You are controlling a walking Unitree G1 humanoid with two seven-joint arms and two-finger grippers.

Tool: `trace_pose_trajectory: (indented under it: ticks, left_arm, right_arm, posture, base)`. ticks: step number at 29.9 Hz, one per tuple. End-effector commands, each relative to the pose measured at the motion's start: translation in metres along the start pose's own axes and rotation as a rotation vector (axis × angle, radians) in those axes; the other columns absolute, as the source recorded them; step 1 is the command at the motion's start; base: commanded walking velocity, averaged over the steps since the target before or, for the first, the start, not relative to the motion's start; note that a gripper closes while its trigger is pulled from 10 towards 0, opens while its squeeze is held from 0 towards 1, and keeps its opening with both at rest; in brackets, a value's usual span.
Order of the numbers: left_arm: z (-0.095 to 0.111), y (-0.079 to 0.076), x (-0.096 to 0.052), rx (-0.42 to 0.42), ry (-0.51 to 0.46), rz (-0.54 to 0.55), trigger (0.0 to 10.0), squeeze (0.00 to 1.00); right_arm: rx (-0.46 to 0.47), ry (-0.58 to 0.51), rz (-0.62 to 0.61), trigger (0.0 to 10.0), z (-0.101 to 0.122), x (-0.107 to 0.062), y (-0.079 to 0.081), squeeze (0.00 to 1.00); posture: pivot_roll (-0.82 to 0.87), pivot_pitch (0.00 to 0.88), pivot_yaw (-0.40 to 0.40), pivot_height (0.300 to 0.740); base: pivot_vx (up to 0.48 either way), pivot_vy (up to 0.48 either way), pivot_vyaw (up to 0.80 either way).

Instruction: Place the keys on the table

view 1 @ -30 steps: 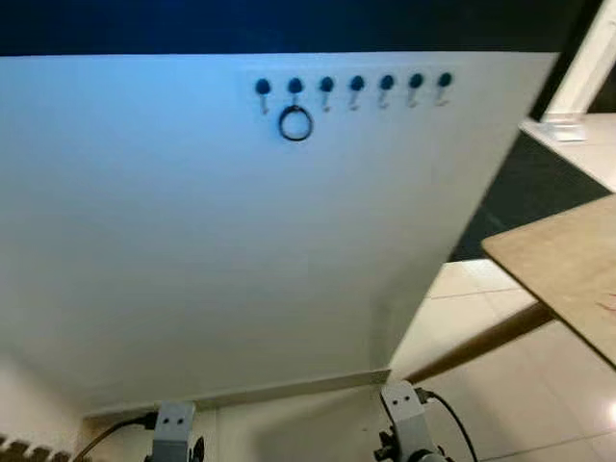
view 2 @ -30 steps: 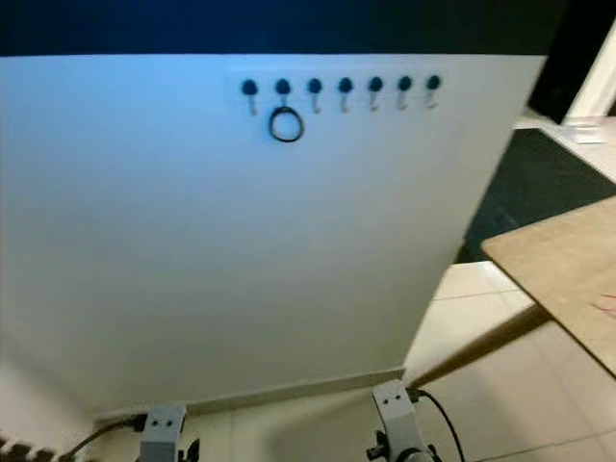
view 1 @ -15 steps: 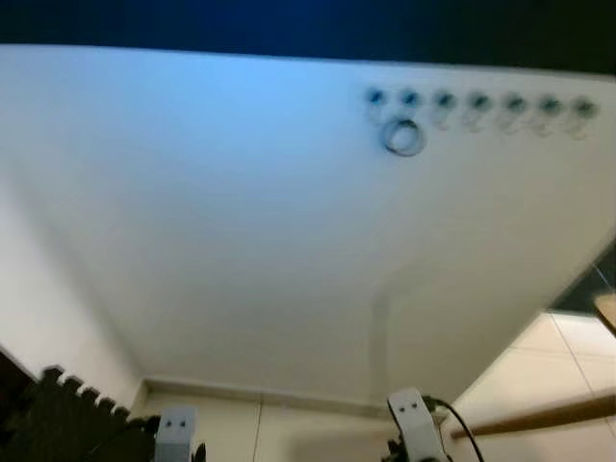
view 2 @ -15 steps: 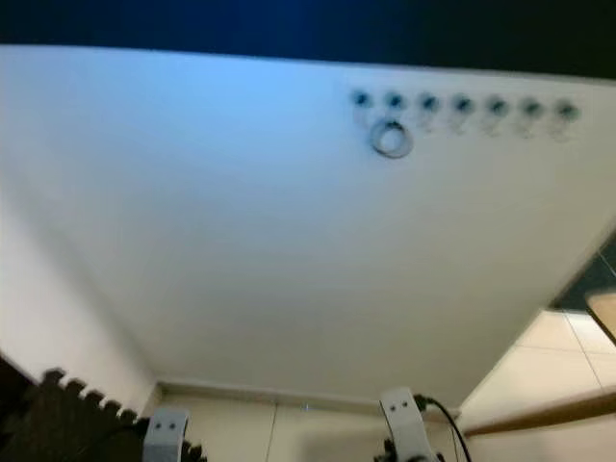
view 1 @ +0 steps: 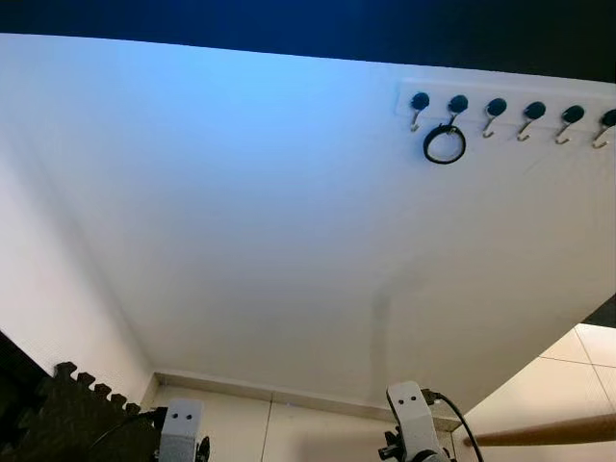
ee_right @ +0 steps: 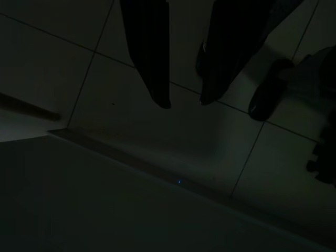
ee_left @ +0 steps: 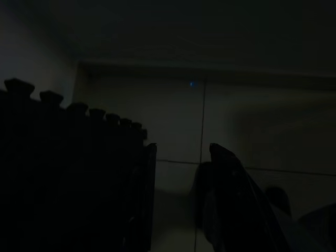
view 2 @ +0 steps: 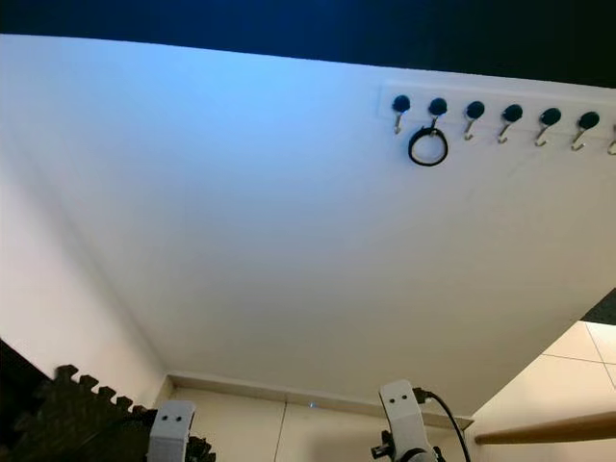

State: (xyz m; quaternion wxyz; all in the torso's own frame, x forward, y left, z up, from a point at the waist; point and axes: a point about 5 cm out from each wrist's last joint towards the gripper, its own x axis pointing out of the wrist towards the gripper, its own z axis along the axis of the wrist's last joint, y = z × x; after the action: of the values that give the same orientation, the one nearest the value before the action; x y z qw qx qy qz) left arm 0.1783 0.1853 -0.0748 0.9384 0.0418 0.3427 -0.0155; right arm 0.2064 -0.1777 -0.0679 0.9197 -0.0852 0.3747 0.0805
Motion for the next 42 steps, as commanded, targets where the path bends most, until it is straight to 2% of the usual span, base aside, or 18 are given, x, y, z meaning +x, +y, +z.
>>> trace_pose_trajectory:
  ticks: [1,9,13,32,38,42]
  left_arm:
    - [-0.005,-0.002,-0.003,0.023,0.014,-0.005,10.0,0.00]
    - [0.002,0.000,0.000,0.032,-0.009,0.019,10.0,0.00]
    - [0.005,0.002,0.001,-0.014,-0.021,0.027,10.0,0.00]
    - [0.014,-0.005,0.002,-0.007,-0.074,0.005,10.0,0.00]
    - [0.021,-0.008,0.003,0.034,-0.120,-0.033,10.0,0.00]
    - [0.031,-0.014,0.000,0.089,-0.210,-0.130,10.0,0.00]
  right_arm:
    - [0.014,0.017,-0.004,10.0,-0.006,-0.002,0.000,0.00]
    - [0.017,0.015,-0.003,10.0,-0.006,-0.002,0.001,0.00]
    - [0.018,0.015,-0.003,10.0,-0.006,-0.002,0.001,0.00]
    - [0.017,-0.010,-0.007,10.0,0.000,0.000,0.000,0.00]
    - [0.000,-0.082,-0.021,10.0,0.013,0.001,-0.002,0.00]
    - [-0.013,-0.194,-0.044,10.0,0.030,0.002,-0.006,0.00]
  posture:
    - [0.05,0.064,-0.031,0.740]
    - [0.05,0.062,-0.032,0.740]
    - [0.05,0.058,-0.031,0.740]
    - [0.05,0.059,-0.031,0.740]
    - [0.05,0.068,-0.034,0.740]
    - [0.05,0.077,-0.035,0.740]
  base:
    - [0.000,0.000,0.00]
    - [0.000,-0.420,0.00]
    - [0.000,0.000,0.00]
    - [0.000,0.000,0.00]
    - [0.000,0.000,0.00]
    - [0.000,0.000,0.00]
